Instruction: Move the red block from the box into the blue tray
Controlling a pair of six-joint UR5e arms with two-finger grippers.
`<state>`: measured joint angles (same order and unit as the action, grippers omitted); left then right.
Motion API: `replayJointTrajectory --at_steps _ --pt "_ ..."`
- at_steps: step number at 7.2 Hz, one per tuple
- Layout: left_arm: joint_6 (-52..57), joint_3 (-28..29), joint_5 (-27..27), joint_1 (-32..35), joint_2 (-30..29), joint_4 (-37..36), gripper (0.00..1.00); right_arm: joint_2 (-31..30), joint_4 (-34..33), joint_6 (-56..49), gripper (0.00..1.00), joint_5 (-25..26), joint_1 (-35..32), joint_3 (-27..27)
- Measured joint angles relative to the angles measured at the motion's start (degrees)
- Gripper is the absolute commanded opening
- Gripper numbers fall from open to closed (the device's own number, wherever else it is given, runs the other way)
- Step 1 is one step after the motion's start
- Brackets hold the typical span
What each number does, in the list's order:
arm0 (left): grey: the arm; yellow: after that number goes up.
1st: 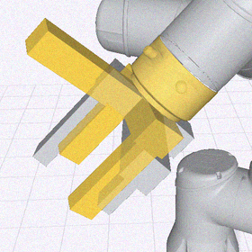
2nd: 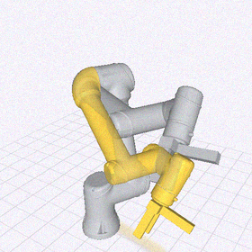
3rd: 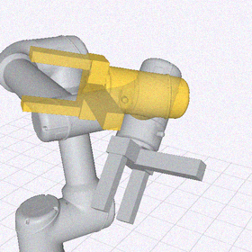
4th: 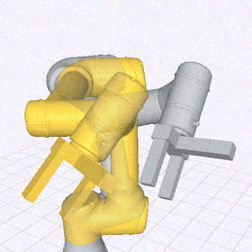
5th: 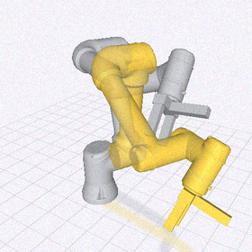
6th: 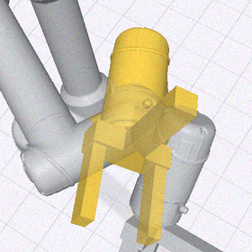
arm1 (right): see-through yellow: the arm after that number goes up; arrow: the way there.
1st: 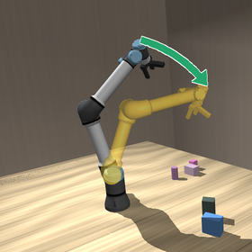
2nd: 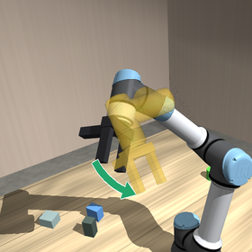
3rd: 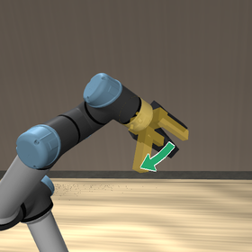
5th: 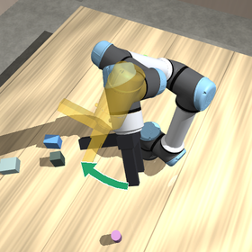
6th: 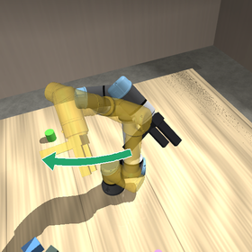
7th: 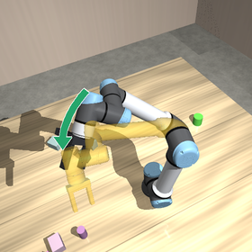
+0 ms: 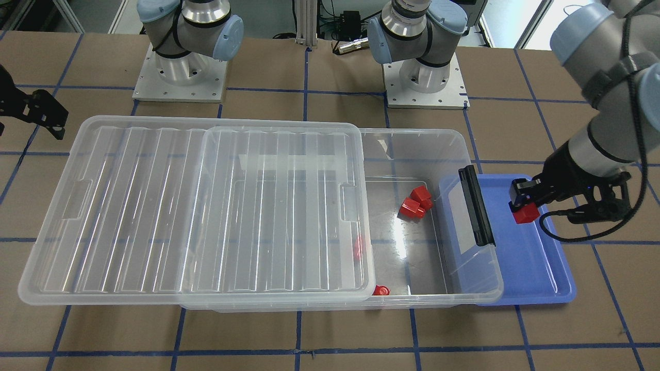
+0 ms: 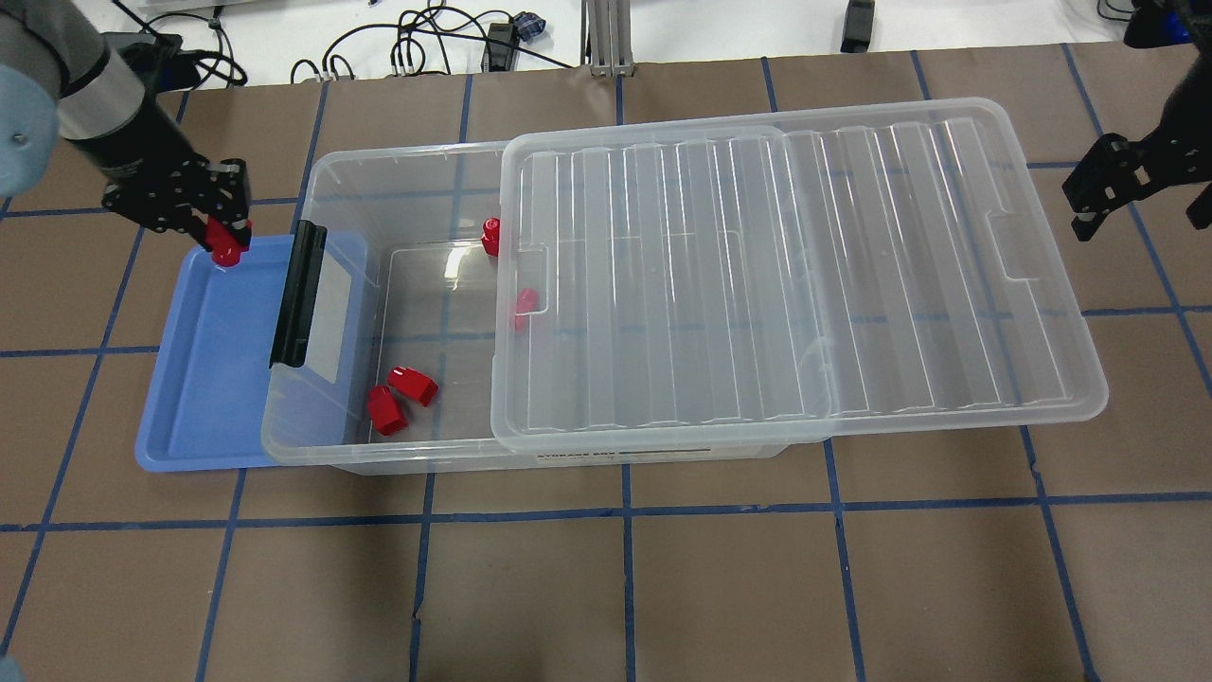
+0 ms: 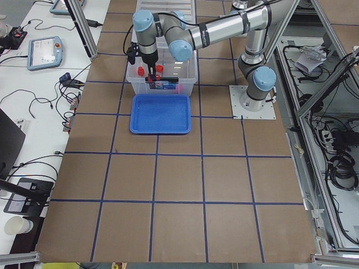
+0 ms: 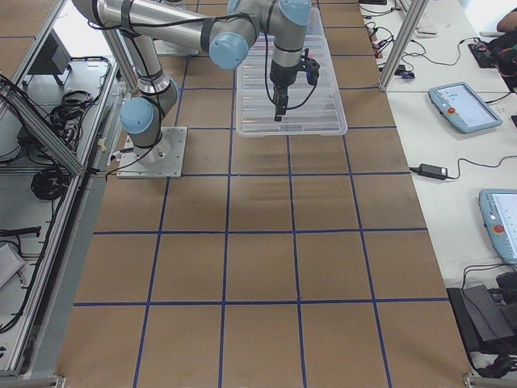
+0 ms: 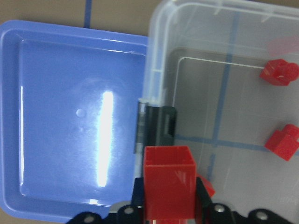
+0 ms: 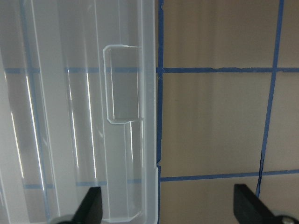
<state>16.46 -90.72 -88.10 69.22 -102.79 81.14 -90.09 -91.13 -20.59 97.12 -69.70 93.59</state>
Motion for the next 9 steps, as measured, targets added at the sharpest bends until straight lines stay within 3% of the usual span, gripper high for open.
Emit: replayJointTrajectory --at_steps 2,3,4,5,7,9 --pt "12.25 -2.28 3.29 -6.21 -4.42 -4.19 0.24 0.0 -1.69 0.04 1.0 -0.04 0.0 1.77" --pt "15.52 -5.2 3.86 -7.15 -7.27 -10.87 0.24 0.45 -2.5 -0.03 1.0 0.04 0.05 2.32" --pt "16.76 -8.22 3.97 -7.49 -9.51 -16.88 0.48 1.37 -3.77 0.01 1.0 0.17 0.12 2.93" --pt "17.1 -10.28 3.88 -7.62 -10.99 -20.67 0.99 2.01 -5.08 -0.01 1.0 0.27 0.15 3.39" --pt "14.47 -10.87 3.04 -7.41 -10.22 -20.01 1.0 3.41 -7.05 -2.13 1.0 0.66 0.38 3.59" --pt "11.44 -4.48 1.25 -6.04 -6.19 -5.73 1.0 4.49 -9.78 -4.56 1.0 0.99 1.67 3.67"
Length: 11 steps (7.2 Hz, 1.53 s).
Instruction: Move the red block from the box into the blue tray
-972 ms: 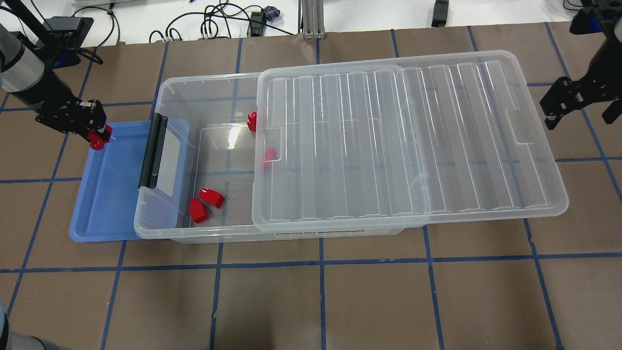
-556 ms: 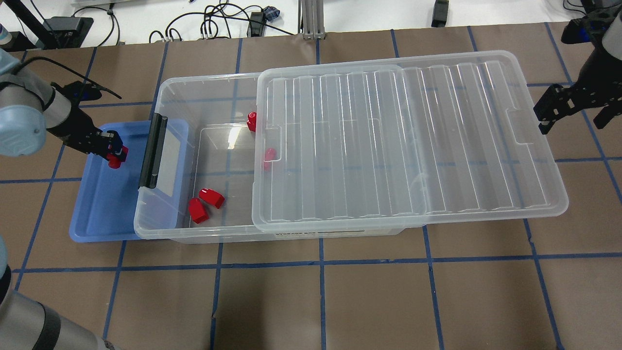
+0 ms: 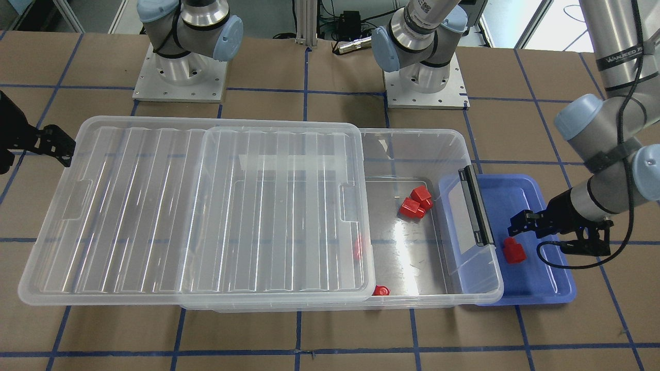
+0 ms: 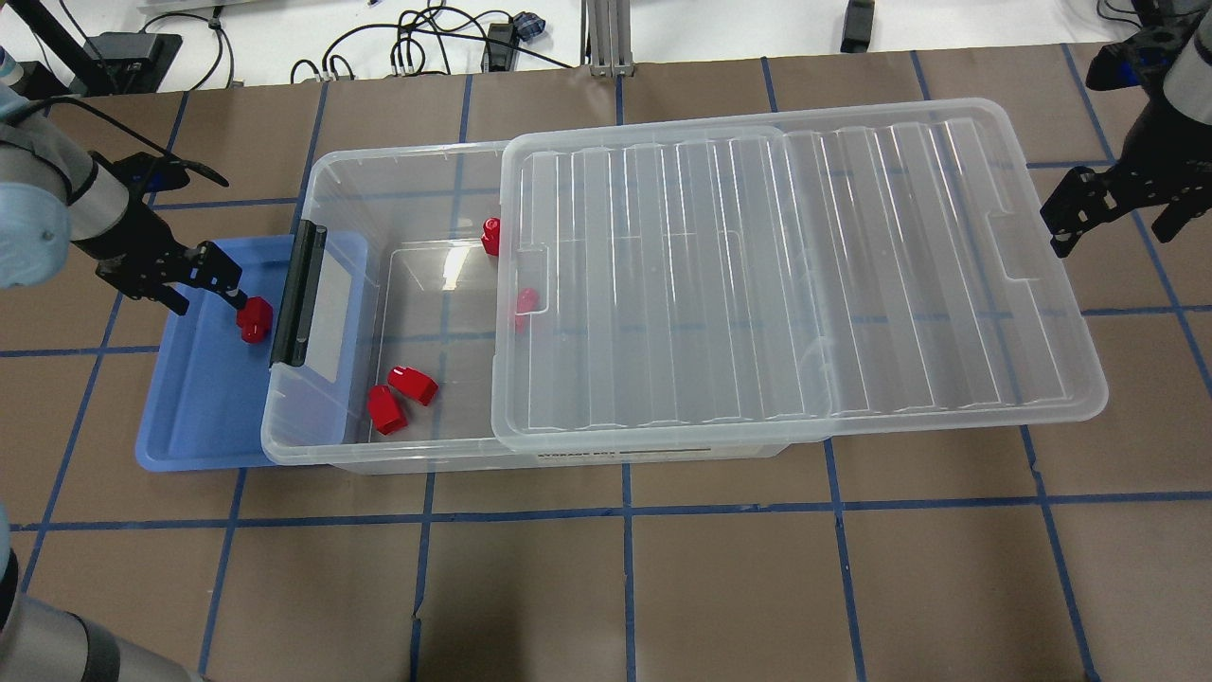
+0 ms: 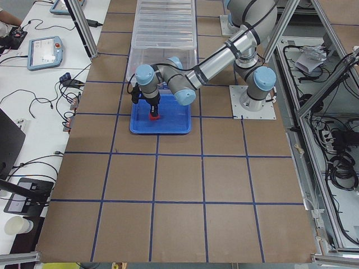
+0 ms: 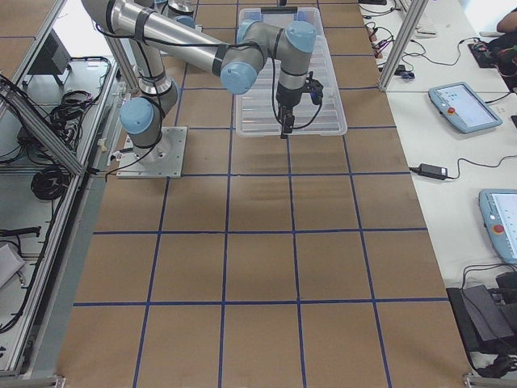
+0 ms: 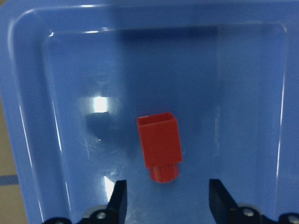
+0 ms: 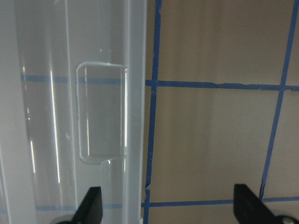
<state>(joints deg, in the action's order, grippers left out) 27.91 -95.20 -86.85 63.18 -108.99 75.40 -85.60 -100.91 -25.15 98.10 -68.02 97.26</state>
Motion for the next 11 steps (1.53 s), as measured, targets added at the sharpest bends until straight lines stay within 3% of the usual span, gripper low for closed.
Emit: replayJointTrajectory --at_steps 2,3,7,11 --pt "-2.25 10.14 -1.68 2.28 2.58 15.89 1.0 1.54 -1.94 -3.17 1.0 -0.22 3.87 0.01" --pt "-4.26 13.3 -3.21 4.31 3.56 19.85 1.0 2.54 -2.4 -3.7 1.0 -0.44 5.14 -0.1" --pt "-20.85 17.83 -5.03 20.28 9.96 26.65 1.0 5.51 -2.76 -0.83 1.0 -0.95 4.81 -0.81" --pt "-24.99 18.13 -5.68 27.28 14.57 26.55 1.0 6.04 -2.23 4.05 1.0 -0.99 2.91 -0.2"
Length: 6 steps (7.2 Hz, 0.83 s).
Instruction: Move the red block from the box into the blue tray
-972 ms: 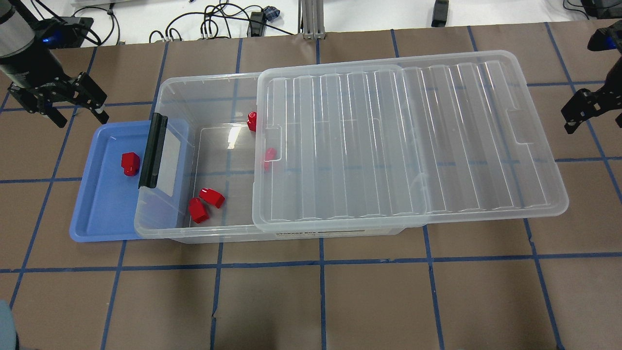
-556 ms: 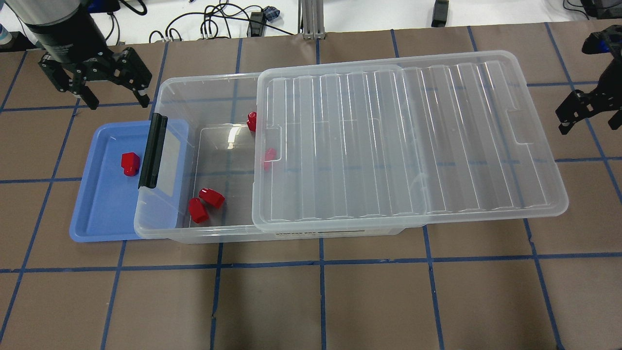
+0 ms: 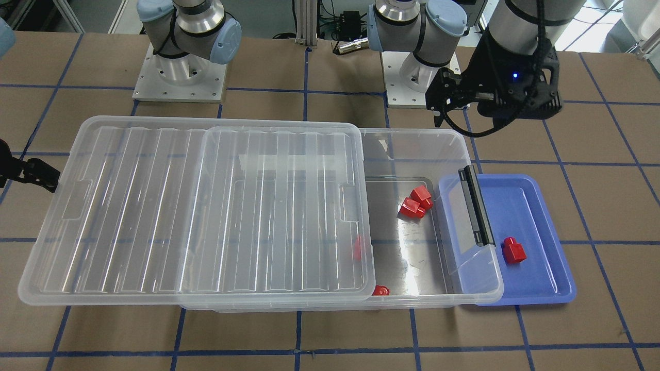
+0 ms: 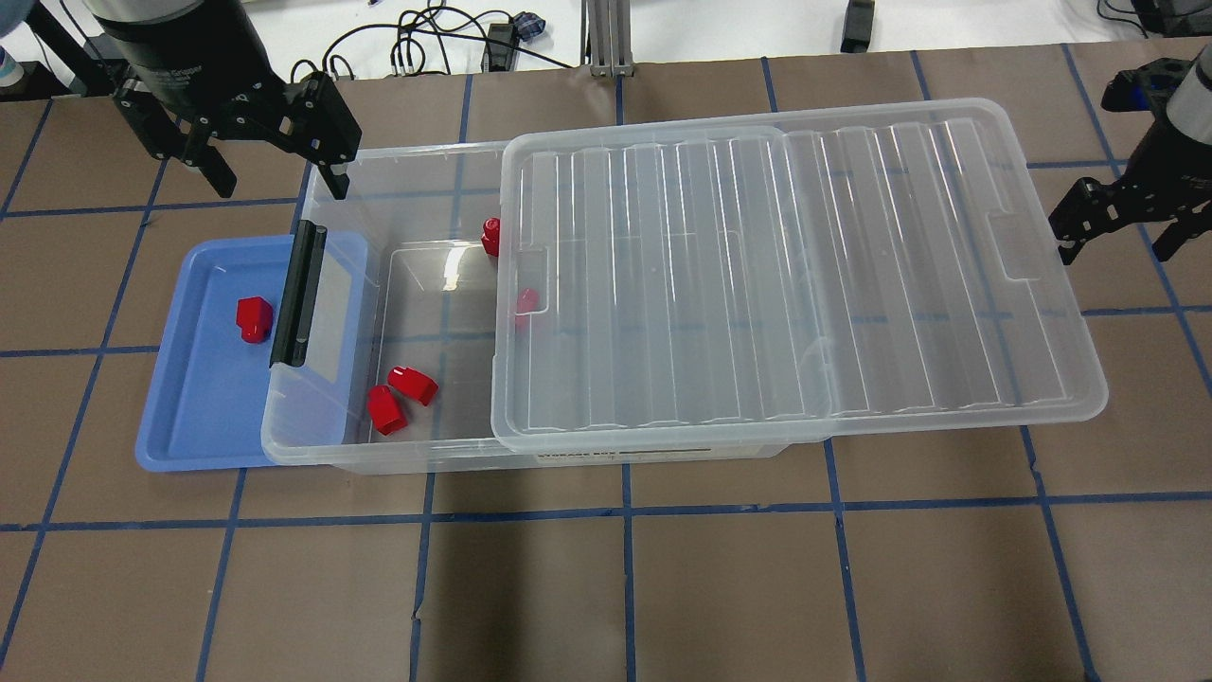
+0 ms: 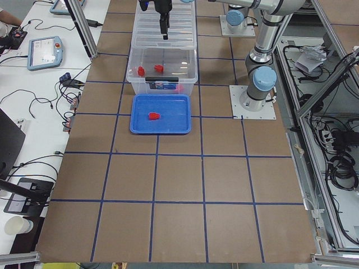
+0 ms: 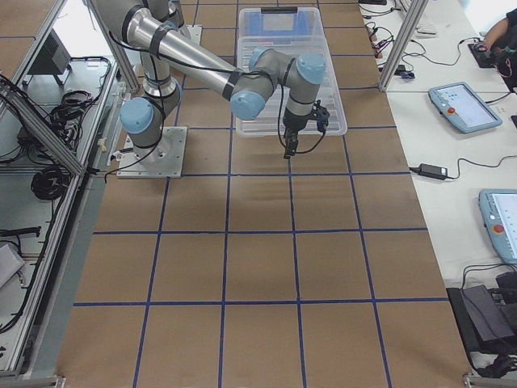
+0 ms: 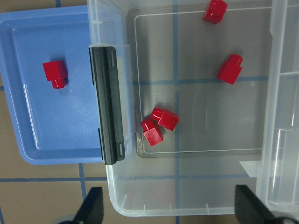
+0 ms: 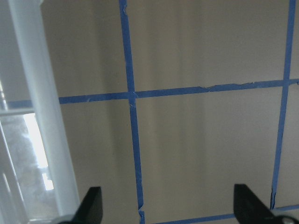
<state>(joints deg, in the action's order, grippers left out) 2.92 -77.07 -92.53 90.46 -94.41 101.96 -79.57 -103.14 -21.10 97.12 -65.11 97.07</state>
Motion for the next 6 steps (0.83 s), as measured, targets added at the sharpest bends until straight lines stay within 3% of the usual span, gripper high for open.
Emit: replayJointTrajectory --at_steps 3,6 --pt "0.21 -1.5 0.07 0.86 2.03 -0.83 1.0 -0.09 0.24 1.08 1.0 0.04 -1.72 0.05" --pt "0.43 -4.24 0.01 0.53 2.95 -2.97 1.0 -0.37 0.57 8.63 1.0 0.15 -7.38 0.05"
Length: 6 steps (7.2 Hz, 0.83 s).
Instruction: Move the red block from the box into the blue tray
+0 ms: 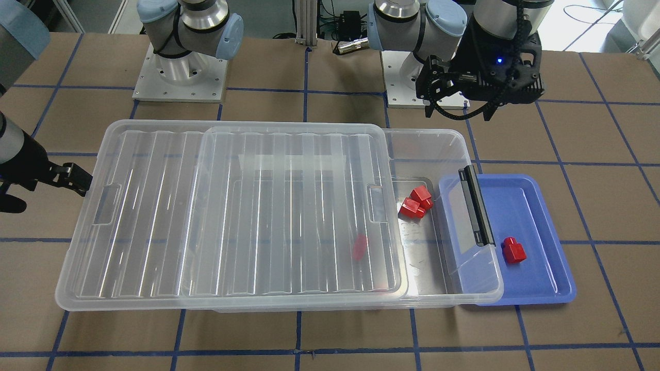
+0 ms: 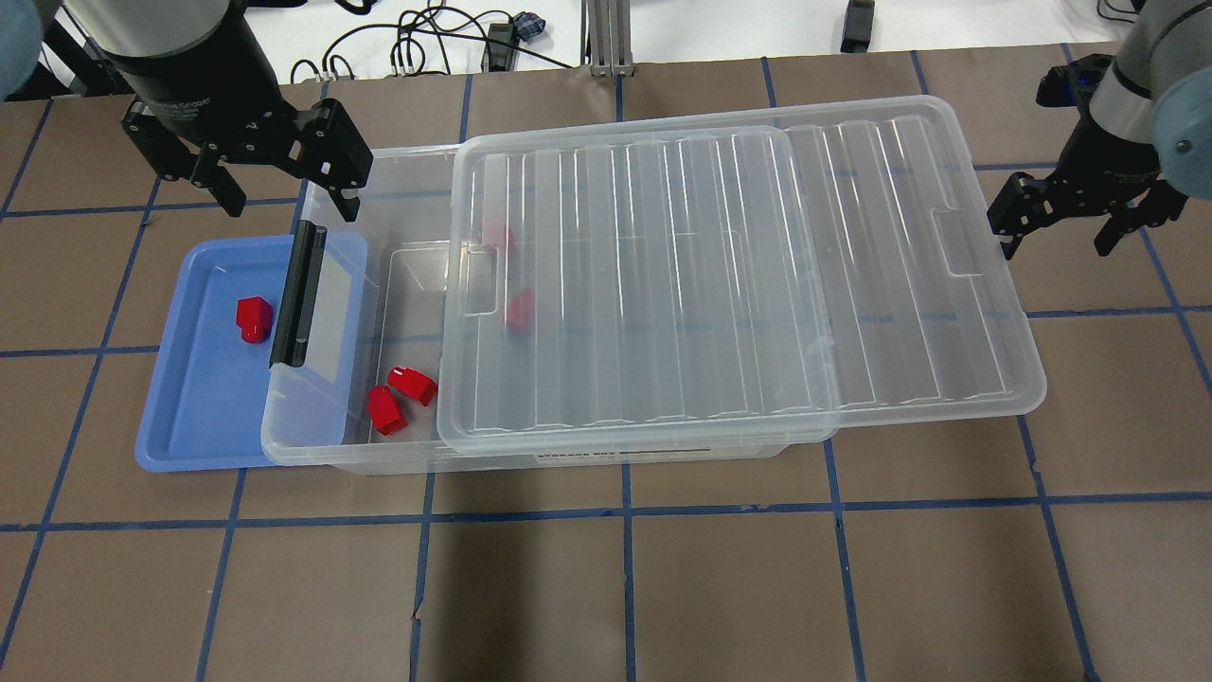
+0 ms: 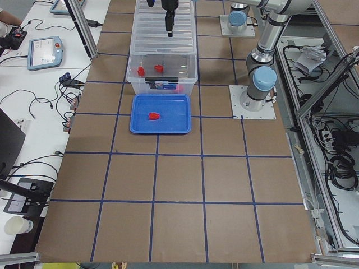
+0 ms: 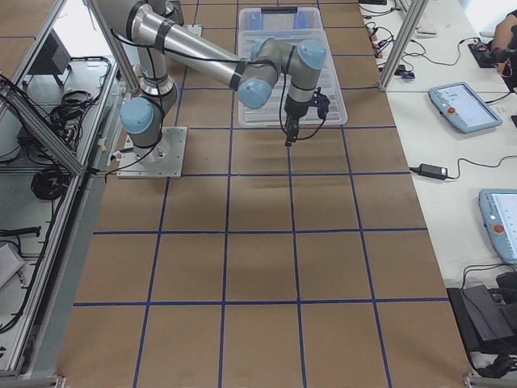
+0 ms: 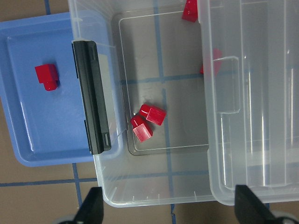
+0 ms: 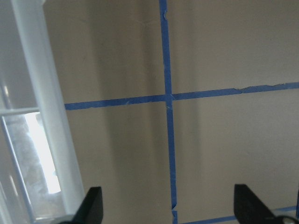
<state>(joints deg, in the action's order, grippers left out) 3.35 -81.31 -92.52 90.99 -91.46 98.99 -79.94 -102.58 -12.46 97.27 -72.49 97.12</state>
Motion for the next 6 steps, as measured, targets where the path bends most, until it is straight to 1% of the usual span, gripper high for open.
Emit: replayJointTrajectory --at_steps 2,5,6 --pt "0.18 -0.39 0.0 -0.35 -0.08 -1.77 1.0 0.0 0.03 6.05 1.0 -0.05 -3.72 0.02" --pt "0.36 -0.71 0.07 -0.27 0.07 -2.31 1.0 0.32 -0.12 16.14 1.0 -0.59 -10.77 0.01" --pt "0.36 -0.87 0.07 -0.23 0.1 -2.34 1.0 0.36 -0.15 18.02 1.0 -1.02 -12.41 0.0"
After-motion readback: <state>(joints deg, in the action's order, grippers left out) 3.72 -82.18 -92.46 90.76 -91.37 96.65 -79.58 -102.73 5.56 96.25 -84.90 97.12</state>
